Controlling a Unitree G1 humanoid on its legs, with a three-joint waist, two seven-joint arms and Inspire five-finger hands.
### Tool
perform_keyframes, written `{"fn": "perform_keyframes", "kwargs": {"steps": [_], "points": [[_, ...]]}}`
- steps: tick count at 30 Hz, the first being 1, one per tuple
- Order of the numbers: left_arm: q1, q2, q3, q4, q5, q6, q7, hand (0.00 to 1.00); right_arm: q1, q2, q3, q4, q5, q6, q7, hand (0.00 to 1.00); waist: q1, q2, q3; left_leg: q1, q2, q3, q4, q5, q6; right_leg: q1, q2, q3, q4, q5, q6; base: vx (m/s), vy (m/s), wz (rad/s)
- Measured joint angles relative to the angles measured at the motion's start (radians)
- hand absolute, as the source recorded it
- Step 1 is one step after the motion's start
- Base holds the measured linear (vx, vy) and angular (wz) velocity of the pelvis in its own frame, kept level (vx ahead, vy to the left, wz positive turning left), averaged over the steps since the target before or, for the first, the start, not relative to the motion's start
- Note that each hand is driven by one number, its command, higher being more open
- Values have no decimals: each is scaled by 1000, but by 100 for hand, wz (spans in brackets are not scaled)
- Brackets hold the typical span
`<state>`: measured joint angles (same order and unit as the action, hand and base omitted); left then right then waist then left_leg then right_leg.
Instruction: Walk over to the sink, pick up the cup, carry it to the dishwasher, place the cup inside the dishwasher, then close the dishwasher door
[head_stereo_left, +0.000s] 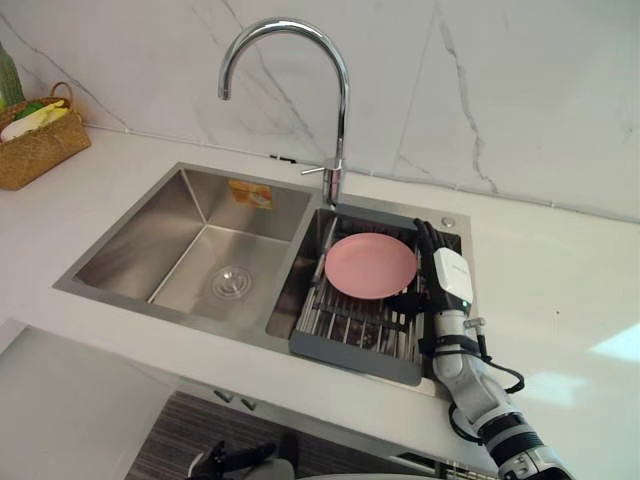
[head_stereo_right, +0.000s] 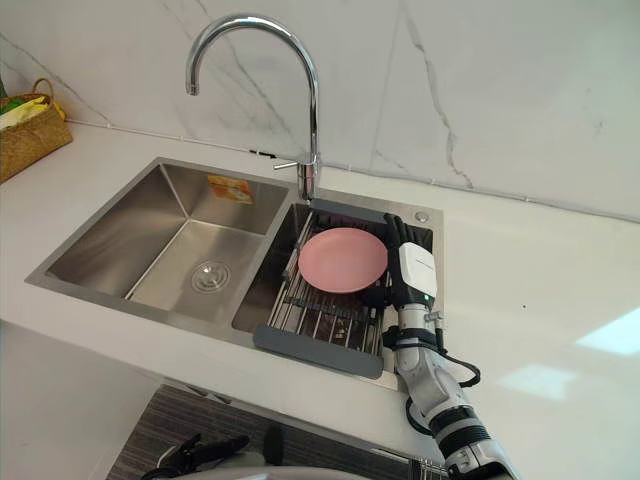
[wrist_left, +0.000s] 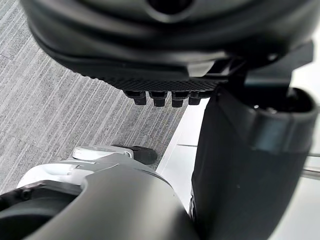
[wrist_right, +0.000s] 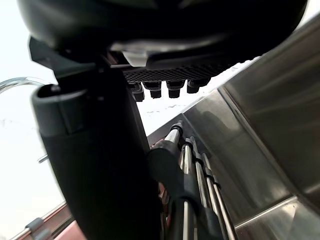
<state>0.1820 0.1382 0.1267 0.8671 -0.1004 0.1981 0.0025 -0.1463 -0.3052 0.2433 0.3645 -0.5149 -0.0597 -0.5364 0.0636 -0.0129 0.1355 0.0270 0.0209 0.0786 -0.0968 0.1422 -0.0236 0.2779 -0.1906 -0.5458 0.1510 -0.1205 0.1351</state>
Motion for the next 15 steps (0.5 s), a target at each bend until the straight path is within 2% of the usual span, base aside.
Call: {"fn": "perform_keyframes", "kwargs": {"steps": [11,13,15], "points": [[0,1,0,-1,-19,15,8,100,0,48,-34,4,181,12,8,100,0,-8,-9,4,-1,2,0,0,-4,3,0,1,-1,0,-1,0,0,0],[0,-1,0,-1,-19,16,10,100,-6,105,-89,10,199,10,-13,100,-1,-4,-11,4,-1,3,0,0,-4,3,-1,1,-2,-1,-2,0,0,0],[0,-3,0,-4,-19,18,12,100,-20,142,-105,14,174,60,-6,100,0,-3,-15,4,-5,6,0,-4,0,7,-3,0,-12,-1,-2,0,0,0]]}}
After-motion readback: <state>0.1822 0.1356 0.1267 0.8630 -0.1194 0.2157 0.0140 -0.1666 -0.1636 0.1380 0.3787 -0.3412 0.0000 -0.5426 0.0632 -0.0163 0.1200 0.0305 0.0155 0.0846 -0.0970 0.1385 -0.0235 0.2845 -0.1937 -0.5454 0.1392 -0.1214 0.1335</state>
